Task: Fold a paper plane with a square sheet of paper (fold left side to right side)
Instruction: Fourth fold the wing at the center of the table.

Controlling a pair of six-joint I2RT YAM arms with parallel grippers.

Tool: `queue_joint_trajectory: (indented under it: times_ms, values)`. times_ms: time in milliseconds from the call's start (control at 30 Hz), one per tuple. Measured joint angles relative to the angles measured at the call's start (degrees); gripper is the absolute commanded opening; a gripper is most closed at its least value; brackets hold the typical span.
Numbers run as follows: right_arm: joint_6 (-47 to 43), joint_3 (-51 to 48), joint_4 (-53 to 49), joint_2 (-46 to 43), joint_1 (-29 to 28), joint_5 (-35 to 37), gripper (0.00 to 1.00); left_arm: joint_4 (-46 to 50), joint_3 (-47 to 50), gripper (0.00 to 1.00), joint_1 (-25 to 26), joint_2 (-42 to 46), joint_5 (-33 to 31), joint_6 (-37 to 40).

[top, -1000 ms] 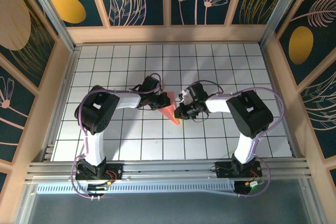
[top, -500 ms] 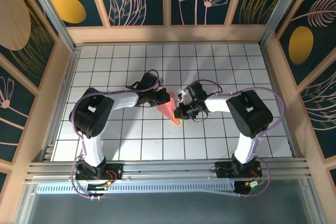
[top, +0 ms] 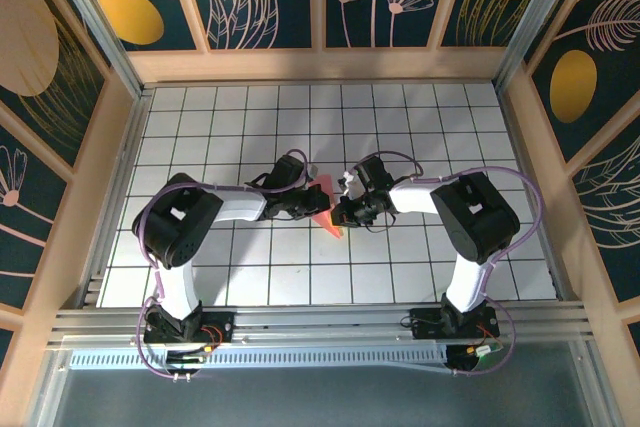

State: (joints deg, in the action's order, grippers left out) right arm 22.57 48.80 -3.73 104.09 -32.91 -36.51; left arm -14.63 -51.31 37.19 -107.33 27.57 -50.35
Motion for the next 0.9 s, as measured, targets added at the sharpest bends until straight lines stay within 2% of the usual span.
queue_joint_trajectory:
  times_ms: [367,900]
  values:
    - [-0.6,0.6,-1.3,0.0,-0.2,0.7,0.00,-1.8,-0.1,0.00,0.0,-3.0,-0.2,-0.6]
    - [-3.2,1.7,-3.6,0.3,-0.6,2.0,0.00,3.1,-2.9,0.00,-0.4,-3.7,-0.6,0.1]
